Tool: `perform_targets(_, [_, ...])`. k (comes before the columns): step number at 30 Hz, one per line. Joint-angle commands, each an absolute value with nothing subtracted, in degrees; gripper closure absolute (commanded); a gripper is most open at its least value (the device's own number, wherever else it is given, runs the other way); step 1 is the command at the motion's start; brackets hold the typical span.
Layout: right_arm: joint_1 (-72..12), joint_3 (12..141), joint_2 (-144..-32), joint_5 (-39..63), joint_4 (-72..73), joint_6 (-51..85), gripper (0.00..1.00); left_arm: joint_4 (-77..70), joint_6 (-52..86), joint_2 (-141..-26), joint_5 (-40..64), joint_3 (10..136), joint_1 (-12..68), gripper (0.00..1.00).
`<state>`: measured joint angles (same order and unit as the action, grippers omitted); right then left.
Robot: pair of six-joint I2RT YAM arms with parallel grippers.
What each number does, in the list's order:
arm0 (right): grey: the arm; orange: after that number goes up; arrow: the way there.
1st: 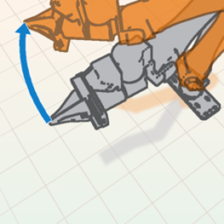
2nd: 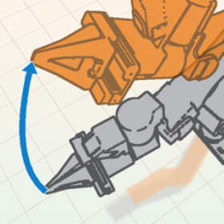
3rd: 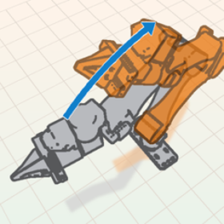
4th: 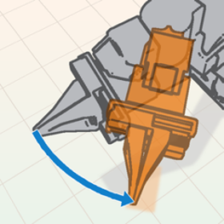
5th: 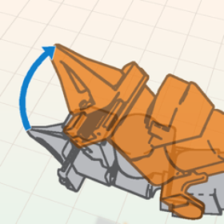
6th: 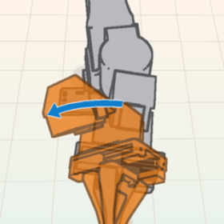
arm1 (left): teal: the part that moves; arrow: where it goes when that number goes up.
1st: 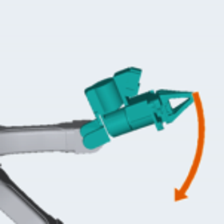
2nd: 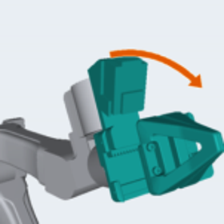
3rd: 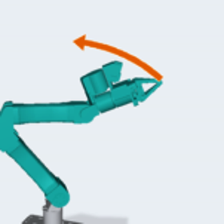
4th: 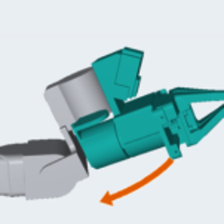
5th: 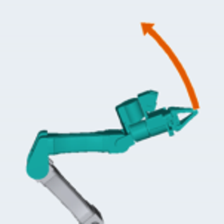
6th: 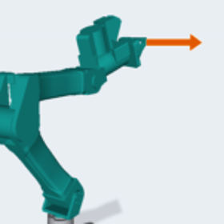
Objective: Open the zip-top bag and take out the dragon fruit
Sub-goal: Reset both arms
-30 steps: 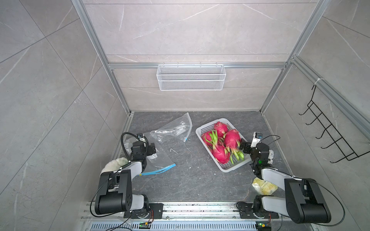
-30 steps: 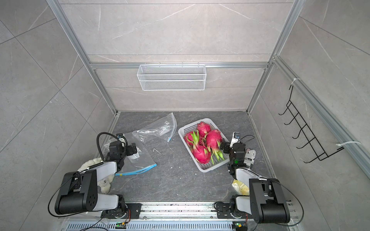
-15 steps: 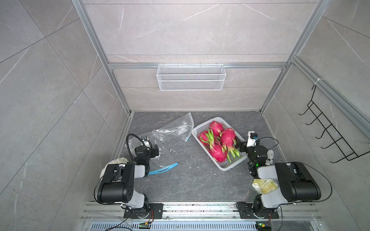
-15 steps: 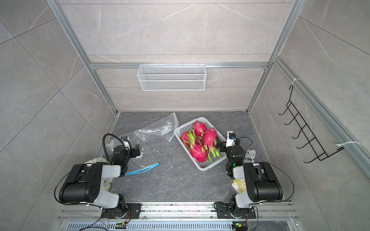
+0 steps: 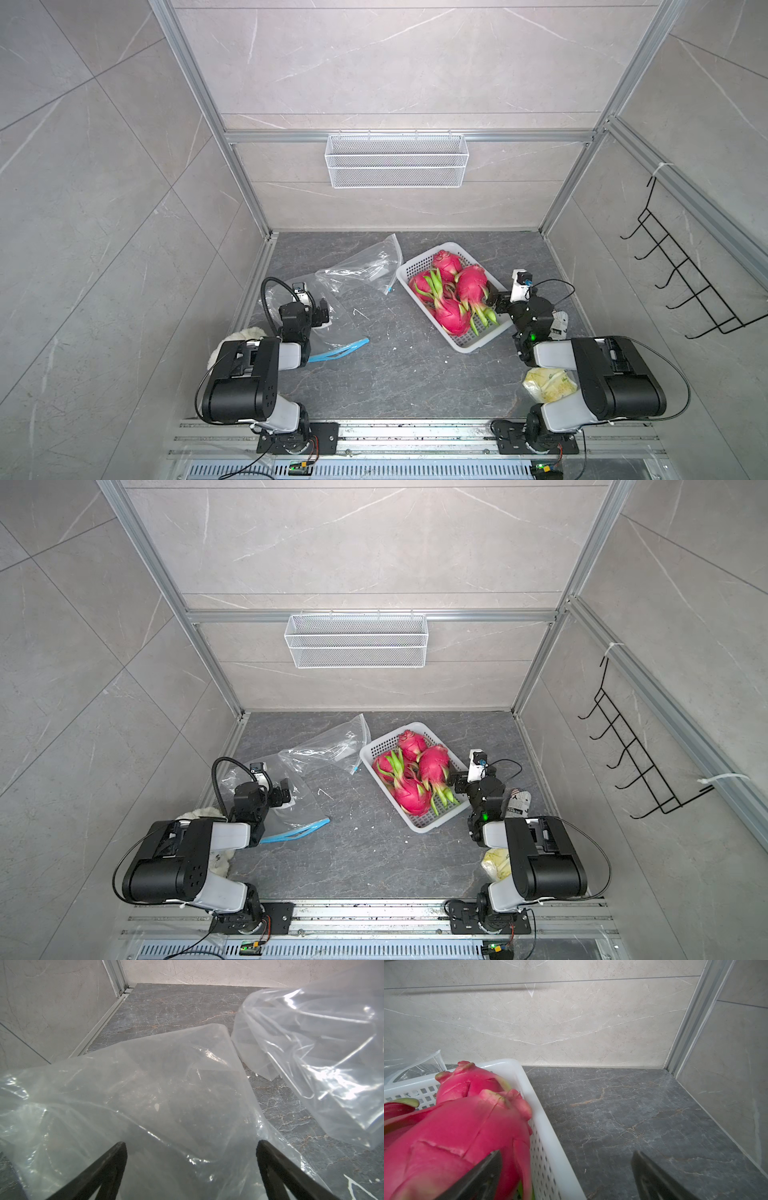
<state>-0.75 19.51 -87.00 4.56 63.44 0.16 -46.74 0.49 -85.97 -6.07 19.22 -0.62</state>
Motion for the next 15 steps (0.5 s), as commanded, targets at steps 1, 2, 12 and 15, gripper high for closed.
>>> perform_targets(1, [-1.5,19.1,-88.0,5.8,55.6,0.8,0.00,-49.7,-0.4,-86.0,-7.0,20.1,-0.9,0.00])
perform_targets(2, [-1.4,19.1,-88.0,5.7,55.5,0.8,0.00,-49.7,-0.4,-86.0,-7.0,20.0,-1.0,0.00])
perform_targets(12, [-1.4,19.0,-88.0,5.7,55.6,0.8,0.00,-49.2,-0.2,-86.0,-6.4,20.2,-1.3,0.00])
perform_targets(15, [-1.4,19.1,-88.0,5.7,55.6,0.8,0.00,-48.9,-0.1,-86.1,-6.3,20.5,-1.3,0.00])
